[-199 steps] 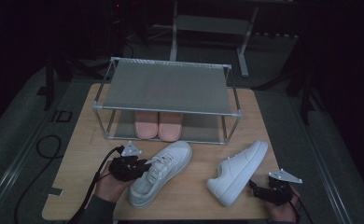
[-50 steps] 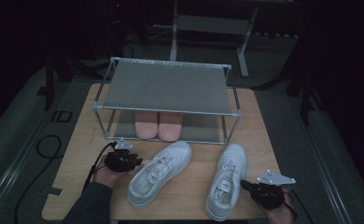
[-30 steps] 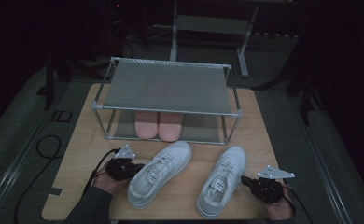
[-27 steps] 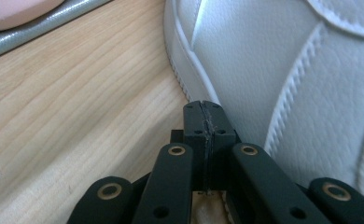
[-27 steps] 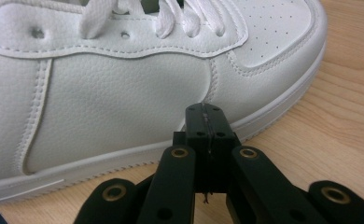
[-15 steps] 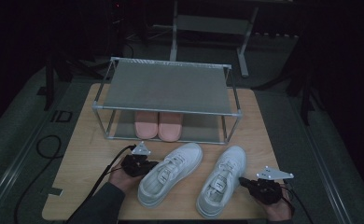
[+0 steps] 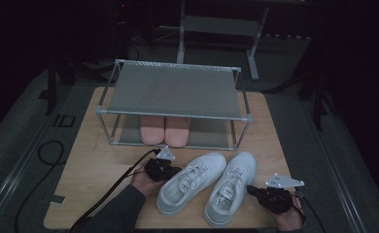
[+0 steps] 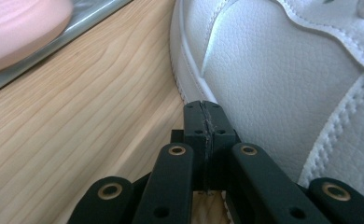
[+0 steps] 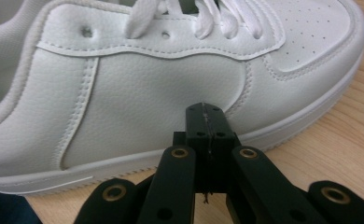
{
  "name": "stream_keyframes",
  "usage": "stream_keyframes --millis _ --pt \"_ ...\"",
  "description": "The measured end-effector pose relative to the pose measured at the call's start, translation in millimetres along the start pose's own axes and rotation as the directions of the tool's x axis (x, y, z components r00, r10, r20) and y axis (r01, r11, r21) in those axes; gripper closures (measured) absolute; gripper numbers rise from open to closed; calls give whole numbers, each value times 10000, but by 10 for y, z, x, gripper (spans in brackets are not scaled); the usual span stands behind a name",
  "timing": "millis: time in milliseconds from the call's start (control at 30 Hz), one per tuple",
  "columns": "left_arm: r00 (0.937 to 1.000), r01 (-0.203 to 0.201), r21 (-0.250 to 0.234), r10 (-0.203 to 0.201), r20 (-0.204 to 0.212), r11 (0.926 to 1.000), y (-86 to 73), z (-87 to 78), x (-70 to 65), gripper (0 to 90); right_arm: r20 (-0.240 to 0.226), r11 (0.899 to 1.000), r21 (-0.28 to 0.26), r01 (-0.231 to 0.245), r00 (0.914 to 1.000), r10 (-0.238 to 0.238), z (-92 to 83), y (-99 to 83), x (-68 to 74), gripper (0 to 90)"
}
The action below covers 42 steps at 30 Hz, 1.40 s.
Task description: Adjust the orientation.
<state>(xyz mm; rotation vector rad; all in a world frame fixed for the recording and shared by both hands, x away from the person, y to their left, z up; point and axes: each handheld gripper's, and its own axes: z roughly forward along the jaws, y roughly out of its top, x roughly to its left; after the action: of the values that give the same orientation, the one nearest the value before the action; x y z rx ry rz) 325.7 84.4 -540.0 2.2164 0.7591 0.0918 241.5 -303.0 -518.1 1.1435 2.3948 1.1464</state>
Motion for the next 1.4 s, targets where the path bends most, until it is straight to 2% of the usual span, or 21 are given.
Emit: stream_keyframes --millis 100,133,167,200,400,467,500,600,633,667,700,767,800,833,933,967,1200,1367,1400 --pt "10000 9 6 -9 -83 10000 40 40 7 898 -228 10000 19 81 9997 -81 9 5 19 900" --pt "9999 51 -18 -51 -96 10000 45 49 9 898 -554 9998 23 193 9983 -191 29 10 52 900" --pt "9999 106 -26 -106 -62 9999 53 63 16 898 -554 9998 23 193 9983 -191 29 10 52 900" --pt "9999 96 -26 -96 -53 10000 60 70 19 898 -913 9994 34 348 9952 -344 65 21 116 900" --pt "9999 89 -129 -90 -70 9999 66 50 31 884 -869 9988 36 495 9950 -490 43 18 129 900" --pt "9999 55 -129 -57 -96 9999 67 33 26 879 -751 9990 -44 442 9962 -444 19 15 105 900" --pt "9997 2 -211 -8 -247 9998 59 -83 16 877 -102 9996 -215 155 9998 -157 -46 38 -23 900" --pt "9993 118 -367 -131 -341 9993 -5 -213 -7 873 461 9995 -279 -142 9988 155 -55 86 -188 900" --pt "9993 118 -367 -131 -341 9993 -5 -213 -7 873 461 9995 -279 -142 9988 155 -55 86 -188 900" --pt "9993 118 -367 -131 -341 9993 -5 -213 -7 873 676 9994 -283 -204 9975 222 -46 105 -238 900" --pt "9990 113 -307 -126 -420 9995 -81 -297 -21 873 676 9994 -283 -204 9975 222 -46 105 -238 900" --pt "9985 146 -195 -156 -530 9997 -148 -371 -25 880 1259 9985 -289 -470 9908 503 20 175 -425 900" --pt "9982 195 -219 -207 -563 9996 -182 -413 -25 880 1259 9985 -289 -470 9908 503 20 175 -425 900" --pt "9971 318 -284 -337 -681 9991 -253 -507 -35 886 1538 9980 -285 -564 9863 601 50 200 -494 900" --pt "9963 444 -389 -471 -715 9983 -329 -599 -62 886 1662 9967 -362 -723 9830 774 70 221 -556 900" --pt "9959 496 -409 -525 -741 9979 -368 -639 -82 885 1840 9960 -338 -821 9791 870 91 234 -616 900" --pt "9963 621 -73 -624 -586 9980 -654 -866 -313 886 2211 9925 -284 -1190 9675 1223 147 253 -767 900" --pt "9965 692 -17 -692 -477 9976 -759 -942 -421 886 2236 9911 -264 -1302 9656 1328 187 258 -798 900" --pt "9967 688 -17 -688 -438 9976 -776 -952 -440 886 2155 9913 -213 -1300 9676 1316 212 259 -798 900"
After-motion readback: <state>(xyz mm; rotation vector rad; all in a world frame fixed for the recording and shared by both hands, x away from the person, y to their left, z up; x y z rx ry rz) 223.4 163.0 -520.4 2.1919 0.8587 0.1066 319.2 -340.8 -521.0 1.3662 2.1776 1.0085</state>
